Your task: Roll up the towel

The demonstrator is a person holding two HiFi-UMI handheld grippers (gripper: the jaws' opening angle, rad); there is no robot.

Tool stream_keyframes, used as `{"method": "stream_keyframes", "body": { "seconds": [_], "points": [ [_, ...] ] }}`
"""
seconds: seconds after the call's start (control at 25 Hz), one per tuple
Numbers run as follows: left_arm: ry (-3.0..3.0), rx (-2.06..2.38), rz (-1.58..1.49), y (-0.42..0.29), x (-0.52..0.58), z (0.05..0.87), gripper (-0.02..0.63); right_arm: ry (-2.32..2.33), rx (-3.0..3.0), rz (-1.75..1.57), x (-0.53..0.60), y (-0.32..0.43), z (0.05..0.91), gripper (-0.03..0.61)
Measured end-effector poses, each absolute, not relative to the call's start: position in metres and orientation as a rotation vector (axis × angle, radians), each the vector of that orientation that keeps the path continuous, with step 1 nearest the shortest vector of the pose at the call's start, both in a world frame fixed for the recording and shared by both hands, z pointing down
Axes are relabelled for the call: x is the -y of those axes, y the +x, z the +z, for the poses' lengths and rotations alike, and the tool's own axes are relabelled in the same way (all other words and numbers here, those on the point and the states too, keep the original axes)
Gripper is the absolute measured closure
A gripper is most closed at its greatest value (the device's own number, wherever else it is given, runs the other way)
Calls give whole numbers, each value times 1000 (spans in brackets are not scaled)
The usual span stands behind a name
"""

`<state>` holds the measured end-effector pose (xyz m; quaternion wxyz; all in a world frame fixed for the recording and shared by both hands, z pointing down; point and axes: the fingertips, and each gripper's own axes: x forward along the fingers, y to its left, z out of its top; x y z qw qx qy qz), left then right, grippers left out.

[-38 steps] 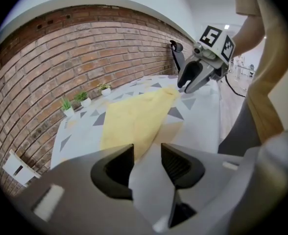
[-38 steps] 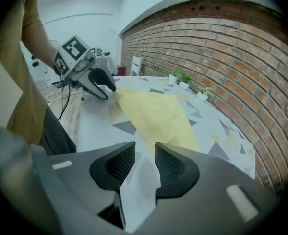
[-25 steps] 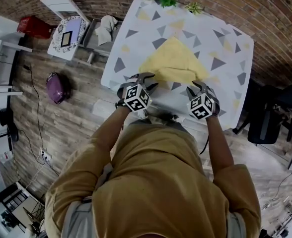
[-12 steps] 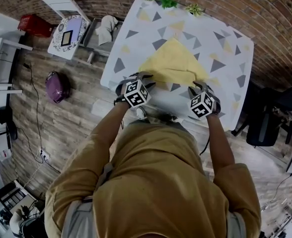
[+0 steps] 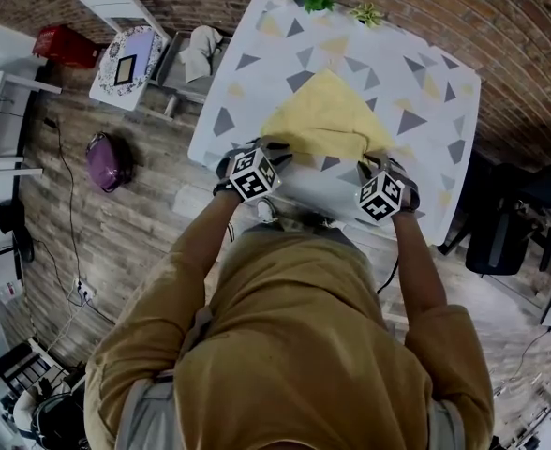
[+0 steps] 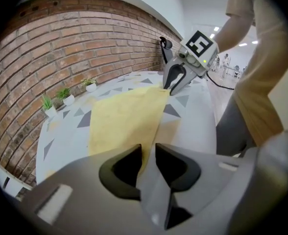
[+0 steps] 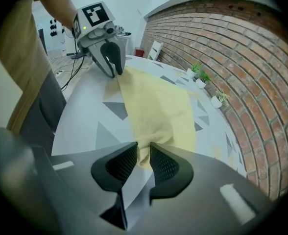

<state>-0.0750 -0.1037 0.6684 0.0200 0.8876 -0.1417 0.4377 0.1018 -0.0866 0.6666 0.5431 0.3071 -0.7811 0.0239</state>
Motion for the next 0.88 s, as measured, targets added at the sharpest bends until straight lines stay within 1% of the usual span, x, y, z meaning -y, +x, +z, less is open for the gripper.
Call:
{"method": "stream_keyframes", "body": {
  "seconds": [0.12,0.2,0.28,0.52,0.88],
  "points": [
    [2745,443,1317,-76,104,668,467,708,1868,68,82,99,669,537],
    [2745,445,1315,-76,104,668,476,717,1872,92,81,99,670,551],
    [2747,457,1343,-78,104,668,535,727,1869,126,79,100,670,552],
    [2740,432,1374,-84,95,665,543,706,1892,211,60,100,661,552],
    [2685,290,1263,-89,69,646,545,583,1920,321,34,99,645,551]
  ]
}}
